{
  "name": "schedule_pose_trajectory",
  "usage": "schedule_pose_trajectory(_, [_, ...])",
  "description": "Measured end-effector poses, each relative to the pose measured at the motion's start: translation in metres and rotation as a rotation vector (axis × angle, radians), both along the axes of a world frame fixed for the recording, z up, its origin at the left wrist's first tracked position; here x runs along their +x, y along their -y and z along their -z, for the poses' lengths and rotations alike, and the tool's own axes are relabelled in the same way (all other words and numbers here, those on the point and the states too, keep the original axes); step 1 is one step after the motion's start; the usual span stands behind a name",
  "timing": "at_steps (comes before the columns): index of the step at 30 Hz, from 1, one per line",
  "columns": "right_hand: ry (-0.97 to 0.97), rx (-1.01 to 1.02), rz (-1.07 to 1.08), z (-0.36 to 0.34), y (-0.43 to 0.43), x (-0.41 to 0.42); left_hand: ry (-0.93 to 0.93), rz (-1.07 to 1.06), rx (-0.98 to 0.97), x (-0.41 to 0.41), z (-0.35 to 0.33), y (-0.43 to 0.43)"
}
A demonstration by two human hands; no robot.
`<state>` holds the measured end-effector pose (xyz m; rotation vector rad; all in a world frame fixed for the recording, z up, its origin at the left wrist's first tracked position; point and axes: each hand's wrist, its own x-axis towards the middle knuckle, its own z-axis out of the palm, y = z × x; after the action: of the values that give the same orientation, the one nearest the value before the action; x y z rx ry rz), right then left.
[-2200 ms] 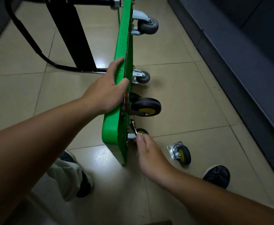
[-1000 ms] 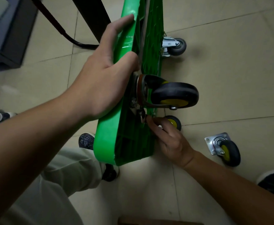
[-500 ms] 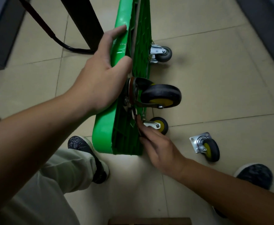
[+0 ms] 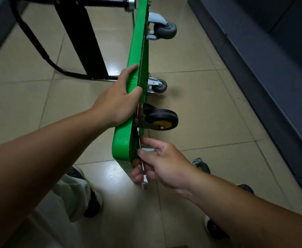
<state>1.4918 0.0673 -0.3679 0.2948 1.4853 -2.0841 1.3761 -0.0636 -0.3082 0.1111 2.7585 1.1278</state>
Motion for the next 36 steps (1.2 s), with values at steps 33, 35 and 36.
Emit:
schedule_pose_trajectory(33, [-1.428, 0.616, 0.019, 0.187, -0.025, -0.072, -0.075, -0.01, 0.087, -0.01, 0.016, 0.004])
schedule_pose_trajectory(35, [-1.362, 0.581, -0.023, 0.182, -0.026, -0.06, -0.08, -0.02, 0.088, -0.01, 0.016, 0.003])
schedule_pose_trajectory(36, [-1.314, 0.556, -0.049, 0.178, -0.027, -0.054, -0.08, -0.023, 0.085, -0.011, 0.017, 0.003])
